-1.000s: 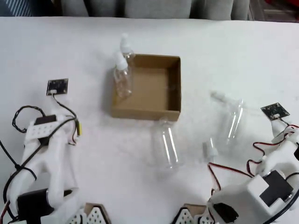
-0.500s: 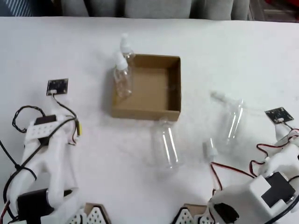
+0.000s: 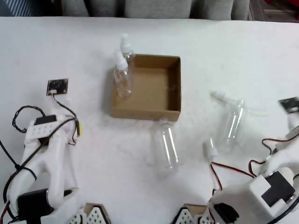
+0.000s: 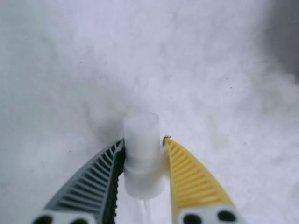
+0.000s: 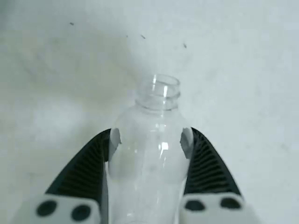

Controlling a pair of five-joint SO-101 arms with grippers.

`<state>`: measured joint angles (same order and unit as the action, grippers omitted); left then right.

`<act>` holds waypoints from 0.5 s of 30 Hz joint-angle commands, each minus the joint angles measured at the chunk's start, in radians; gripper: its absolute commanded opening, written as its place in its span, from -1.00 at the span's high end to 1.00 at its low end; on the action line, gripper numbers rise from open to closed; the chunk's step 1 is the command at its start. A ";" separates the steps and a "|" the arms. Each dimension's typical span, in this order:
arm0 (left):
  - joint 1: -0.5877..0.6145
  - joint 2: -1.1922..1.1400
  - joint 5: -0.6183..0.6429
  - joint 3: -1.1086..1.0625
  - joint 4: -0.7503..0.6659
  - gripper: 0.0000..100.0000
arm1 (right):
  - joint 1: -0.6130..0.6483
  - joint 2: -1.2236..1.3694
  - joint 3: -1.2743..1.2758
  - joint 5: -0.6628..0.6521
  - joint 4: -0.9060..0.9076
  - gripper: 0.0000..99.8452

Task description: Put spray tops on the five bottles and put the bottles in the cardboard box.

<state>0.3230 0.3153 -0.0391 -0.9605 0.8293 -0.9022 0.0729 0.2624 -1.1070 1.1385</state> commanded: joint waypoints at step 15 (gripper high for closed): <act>-0.015 0.051 -0.005 0.032 -0.023 0.96 | 0.289 -0.690 0.319 0.436 0.127 0.97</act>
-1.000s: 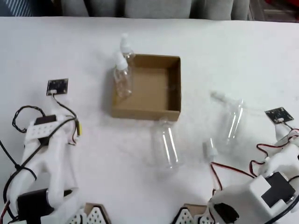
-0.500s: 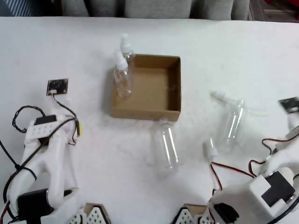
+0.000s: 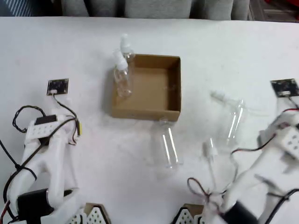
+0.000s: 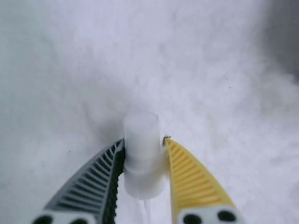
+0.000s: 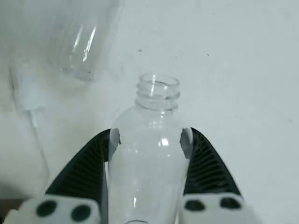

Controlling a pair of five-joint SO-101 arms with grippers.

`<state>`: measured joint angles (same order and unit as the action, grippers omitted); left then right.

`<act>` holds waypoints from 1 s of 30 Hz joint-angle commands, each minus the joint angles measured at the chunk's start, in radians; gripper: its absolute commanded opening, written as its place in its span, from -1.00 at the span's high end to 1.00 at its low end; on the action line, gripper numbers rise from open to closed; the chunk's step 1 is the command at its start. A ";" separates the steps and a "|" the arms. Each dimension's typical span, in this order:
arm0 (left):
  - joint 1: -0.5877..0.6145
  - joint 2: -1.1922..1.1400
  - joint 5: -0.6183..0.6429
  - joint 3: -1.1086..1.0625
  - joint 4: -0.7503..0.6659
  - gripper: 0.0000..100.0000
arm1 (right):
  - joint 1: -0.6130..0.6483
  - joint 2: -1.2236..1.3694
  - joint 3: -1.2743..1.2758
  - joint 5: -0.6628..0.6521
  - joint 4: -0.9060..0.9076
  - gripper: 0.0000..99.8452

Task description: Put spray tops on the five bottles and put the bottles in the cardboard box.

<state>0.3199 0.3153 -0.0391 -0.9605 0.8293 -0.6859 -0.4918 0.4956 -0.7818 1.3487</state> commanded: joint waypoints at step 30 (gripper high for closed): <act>-0.012 0.054 -0.005 0.999 0.618 0.96 | 0.987 -0.538 0.334 0.775 -1.044 0.97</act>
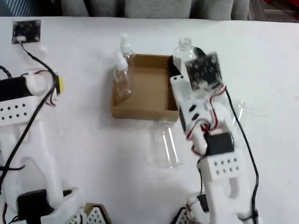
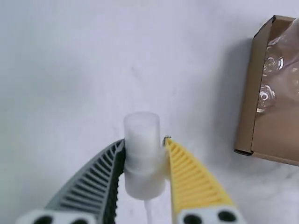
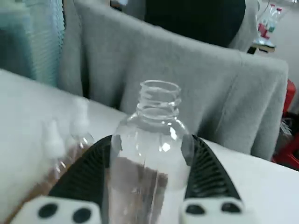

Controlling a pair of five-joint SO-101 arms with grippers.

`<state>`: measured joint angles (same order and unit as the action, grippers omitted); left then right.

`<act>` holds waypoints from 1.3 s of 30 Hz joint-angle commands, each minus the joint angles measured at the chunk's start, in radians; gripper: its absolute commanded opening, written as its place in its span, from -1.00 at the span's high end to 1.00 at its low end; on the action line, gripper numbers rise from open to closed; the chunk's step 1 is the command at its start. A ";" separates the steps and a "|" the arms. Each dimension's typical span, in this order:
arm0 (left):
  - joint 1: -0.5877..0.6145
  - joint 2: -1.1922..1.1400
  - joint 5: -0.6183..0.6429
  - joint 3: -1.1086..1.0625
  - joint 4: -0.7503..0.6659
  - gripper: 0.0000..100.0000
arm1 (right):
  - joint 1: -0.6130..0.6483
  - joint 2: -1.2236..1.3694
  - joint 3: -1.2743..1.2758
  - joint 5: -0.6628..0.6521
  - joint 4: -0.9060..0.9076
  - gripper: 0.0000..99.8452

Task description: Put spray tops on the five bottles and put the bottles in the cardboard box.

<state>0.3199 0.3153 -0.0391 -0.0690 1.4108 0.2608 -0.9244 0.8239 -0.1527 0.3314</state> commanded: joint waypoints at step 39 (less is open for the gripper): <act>-0.720 0.449 0.229 0.094 -0.503 0.96 | 0.556 -0.862 0.833 0.153 -0.154 0.97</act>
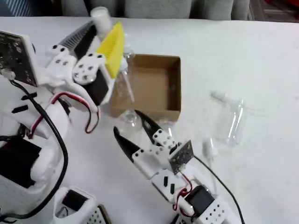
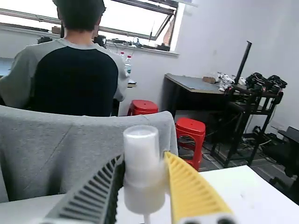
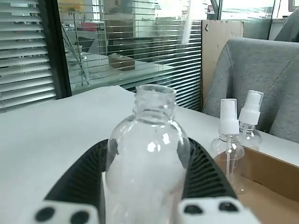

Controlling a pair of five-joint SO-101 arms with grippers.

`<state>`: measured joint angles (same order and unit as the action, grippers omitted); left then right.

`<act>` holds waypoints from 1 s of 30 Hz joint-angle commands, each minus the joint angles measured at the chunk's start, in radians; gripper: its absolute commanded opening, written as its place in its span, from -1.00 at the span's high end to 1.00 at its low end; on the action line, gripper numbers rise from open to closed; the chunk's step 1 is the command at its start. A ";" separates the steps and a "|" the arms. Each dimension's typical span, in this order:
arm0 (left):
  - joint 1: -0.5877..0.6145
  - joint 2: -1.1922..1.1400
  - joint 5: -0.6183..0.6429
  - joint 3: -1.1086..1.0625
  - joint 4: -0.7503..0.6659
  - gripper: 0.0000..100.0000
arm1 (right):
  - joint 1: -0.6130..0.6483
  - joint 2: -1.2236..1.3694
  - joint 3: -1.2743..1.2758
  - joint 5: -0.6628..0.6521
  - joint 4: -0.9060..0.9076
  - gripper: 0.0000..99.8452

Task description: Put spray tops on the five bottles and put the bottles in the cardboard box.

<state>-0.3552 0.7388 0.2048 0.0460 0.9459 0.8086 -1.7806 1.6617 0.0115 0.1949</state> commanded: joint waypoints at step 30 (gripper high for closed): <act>-0.008 0.166 -0.114 -0.213 0.012 0.96 | 0.004 -0.019 0.017 -0.011 -0.018 0.97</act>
<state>-0.3675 0.8615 0.0974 -0.1734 0.9091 0.8086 -1.7868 1.6740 0.0115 0.1949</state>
